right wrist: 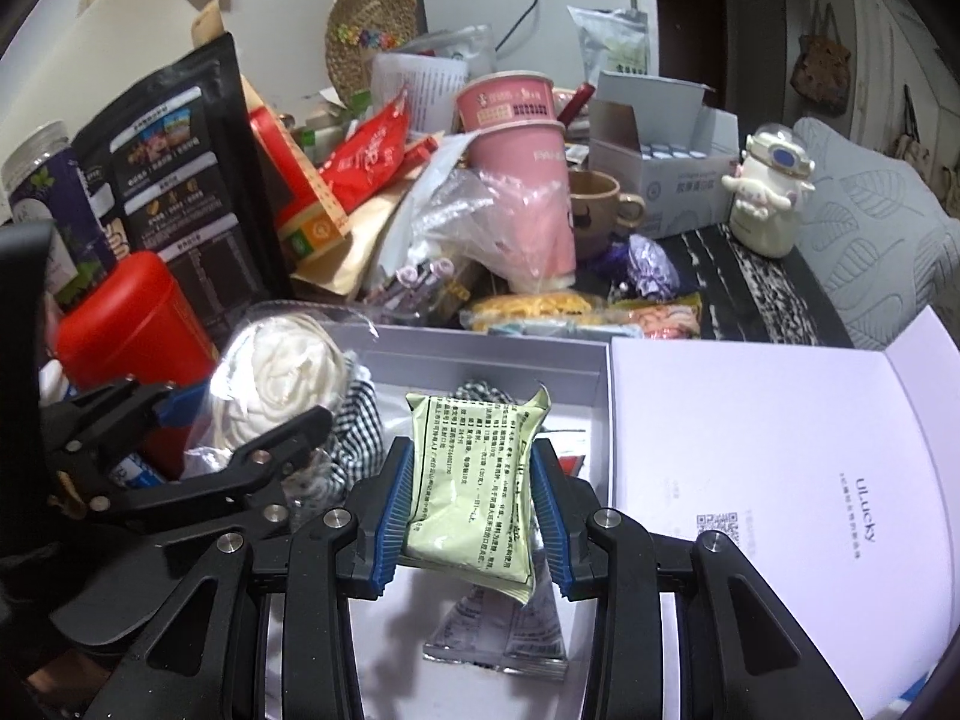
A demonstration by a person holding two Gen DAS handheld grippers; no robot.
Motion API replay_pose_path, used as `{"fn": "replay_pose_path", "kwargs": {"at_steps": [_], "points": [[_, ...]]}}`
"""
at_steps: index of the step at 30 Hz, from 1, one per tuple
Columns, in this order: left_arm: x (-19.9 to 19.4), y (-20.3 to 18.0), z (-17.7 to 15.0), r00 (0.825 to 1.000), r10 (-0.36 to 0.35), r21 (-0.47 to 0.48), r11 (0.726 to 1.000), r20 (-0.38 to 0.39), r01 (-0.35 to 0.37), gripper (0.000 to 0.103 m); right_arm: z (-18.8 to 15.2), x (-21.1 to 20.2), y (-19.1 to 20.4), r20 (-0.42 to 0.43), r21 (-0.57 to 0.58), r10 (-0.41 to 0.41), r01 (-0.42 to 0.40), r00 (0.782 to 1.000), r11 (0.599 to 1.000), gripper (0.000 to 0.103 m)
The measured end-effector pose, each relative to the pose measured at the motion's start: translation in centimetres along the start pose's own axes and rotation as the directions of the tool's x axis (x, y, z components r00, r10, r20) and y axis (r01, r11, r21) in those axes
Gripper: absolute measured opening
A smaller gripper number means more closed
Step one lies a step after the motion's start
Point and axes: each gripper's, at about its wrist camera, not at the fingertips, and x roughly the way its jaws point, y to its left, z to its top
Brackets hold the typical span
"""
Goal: Organize soft objects
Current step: 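Lower both items into the box and open both grippers, then withdraw both grippers from the box toward the red snack packets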
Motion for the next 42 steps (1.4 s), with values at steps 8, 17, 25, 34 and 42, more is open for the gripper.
{"fn": "replay_pose_path", "kwargs": {"at_steps": [8,17,25,34,42], "points": [[0.3,-0.1,0.0,0.999,0.035,0.004,0.999,-0.015,-0.035,0.062,-0.4,1.0,-0.7,-0.035,0.009,-0.031,0.031,0.999,0.999,0.04],[0.7,-0.2,0.1,0.998,0.013,-0.008,1.0,-0.061,-0.014,0.065,0.1,-0.3,-1.2,-0.009,0.01,-0.03,0.03,1.0,0.999,0.05],[0.0,-0.2,0.4,0.997,0.023,-0.018,1.0,-0.071,-0.024,0.071,0.6,-1.9,-1.2,0.022,0.014,-0.043,0.043,0.999,0.999,0.05],[-2.4,0.2,1.2,1.0,0.006,-0.032,0.999,-0.02,-0.007,0.071,0.7,-4.6,-1.2,0.06,0.031,-0.061,0.059,0.996,0.998,0.05],[-5.9,0.3,1.8,0.998,-0.014,-0.034,0.999,0.059,0.016,0.071,0.9,-8.3,-1.0,0.115,0.044,-0.096,0.092,0.989,0.995,0.05]]}}
